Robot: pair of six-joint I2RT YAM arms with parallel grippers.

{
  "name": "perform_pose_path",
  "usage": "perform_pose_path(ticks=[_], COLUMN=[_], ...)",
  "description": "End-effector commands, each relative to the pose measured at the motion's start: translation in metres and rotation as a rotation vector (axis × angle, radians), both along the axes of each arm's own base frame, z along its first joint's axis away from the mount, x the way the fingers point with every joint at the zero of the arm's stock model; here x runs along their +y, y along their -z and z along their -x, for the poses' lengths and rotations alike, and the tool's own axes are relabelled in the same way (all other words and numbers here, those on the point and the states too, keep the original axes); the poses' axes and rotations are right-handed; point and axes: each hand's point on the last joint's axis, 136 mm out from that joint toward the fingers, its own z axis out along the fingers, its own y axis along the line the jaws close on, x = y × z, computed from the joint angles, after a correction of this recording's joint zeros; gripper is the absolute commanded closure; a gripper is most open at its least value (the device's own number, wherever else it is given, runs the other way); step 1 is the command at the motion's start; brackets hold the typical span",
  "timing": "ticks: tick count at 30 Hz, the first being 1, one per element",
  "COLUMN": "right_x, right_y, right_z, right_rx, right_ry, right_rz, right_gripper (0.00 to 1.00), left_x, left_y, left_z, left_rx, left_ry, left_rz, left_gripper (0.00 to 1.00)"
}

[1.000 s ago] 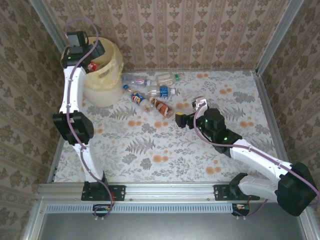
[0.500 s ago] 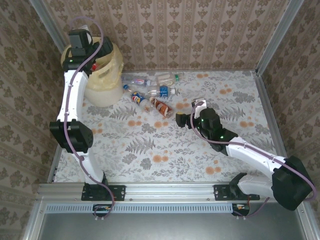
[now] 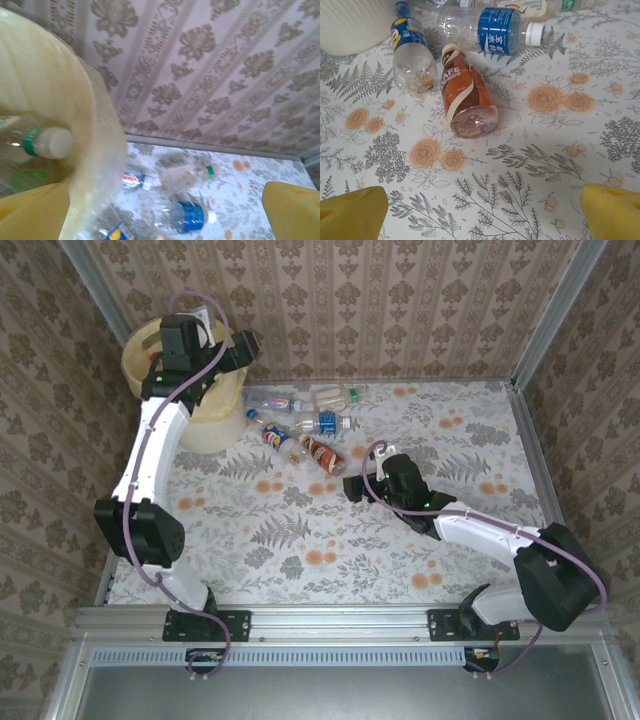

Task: Put the plastic bottles in the bin

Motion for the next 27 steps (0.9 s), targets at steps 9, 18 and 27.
perform_pose_path(ticks=[9,18,27], right_x=[0.024,0.046,0.066], right_y=[0.035,0.070,0.097], right_z=[-0.027,-0.056,-0.082], right_rx=[0.100,0.115,0.159], right_ry=[-0.023,-0.073,-0.128], right_rz=[0.051,0.164,0.246], right_gripper=[0.00,0.04,0.05], left_x=[0.008,0.042,0.066], left_y=[-0.011,0.013,0.045], left_z=[0.071,0.104,0.120], left_rx=[-0.028,0.016,0.097], left_ry=[-0.023,-0.146,-0.216], left_rz=[0.116,0.078,0.089], left_gripper=[0.00,0.00,0.00])
